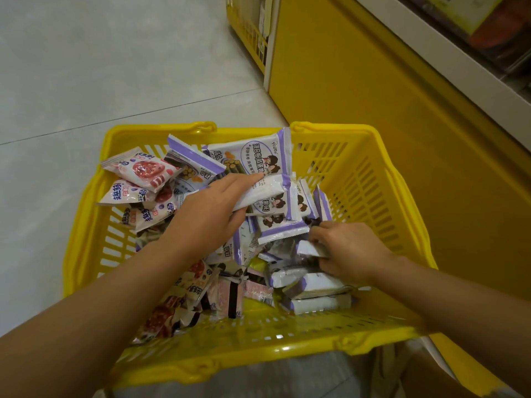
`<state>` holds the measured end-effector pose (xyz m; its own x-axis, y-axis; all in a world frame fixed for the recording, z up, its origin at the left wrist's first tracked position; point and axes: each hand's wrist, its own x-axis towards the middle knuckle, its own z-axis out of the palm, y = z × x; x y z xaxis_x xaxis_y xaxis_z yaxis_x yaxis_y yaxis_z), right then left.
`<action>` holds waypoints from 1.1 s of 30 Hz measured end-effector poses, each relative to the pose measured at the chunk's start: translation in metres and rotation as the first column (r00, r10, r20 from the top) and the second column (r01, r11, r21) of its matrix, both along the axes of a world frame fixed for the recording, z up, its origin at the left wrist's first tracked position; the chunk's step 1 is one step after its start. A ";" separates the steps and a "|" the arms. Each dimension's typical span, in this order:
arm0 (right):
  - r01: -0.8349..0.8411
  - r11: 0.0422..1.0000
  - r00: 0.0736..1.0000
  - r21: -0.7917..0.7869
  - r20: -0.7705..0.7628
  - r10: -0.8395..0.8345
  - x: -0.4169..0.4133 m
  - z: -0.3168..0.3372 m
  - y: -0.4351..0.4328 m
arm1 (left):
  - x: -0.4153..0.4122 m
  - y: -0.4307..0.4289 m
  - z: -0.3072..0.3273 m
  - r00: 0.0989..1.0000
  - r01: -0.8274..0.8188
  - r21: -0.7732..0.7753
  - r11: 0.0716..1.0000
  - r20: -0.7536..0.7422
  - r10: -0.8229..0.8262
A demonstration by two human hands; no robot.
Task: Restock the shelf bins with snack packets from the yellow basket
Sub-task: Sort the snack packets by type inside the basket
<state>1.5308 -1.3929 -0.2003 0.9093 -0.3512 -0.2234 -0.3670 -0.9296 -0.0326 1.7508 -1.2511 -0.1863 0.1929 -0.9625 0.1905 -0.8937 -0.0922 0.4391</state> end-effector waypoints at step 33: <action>-0.155 0.981 0.948 0.119 -0.261 0.181 0.017 -0.008 -0.005 | 0.007 0.003 -0.004 0.999 0.025 -0.006 1.000 -0.031 -0.025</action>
<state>1.5479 -1.3982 -0.2087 0.8544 -0.1633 -0.4932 -0.2129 -0.9760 -0.0458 1.7573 -1.2479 -0.1907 0.1745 -0.9660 0.1908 -0.8818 -0.0671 0.4669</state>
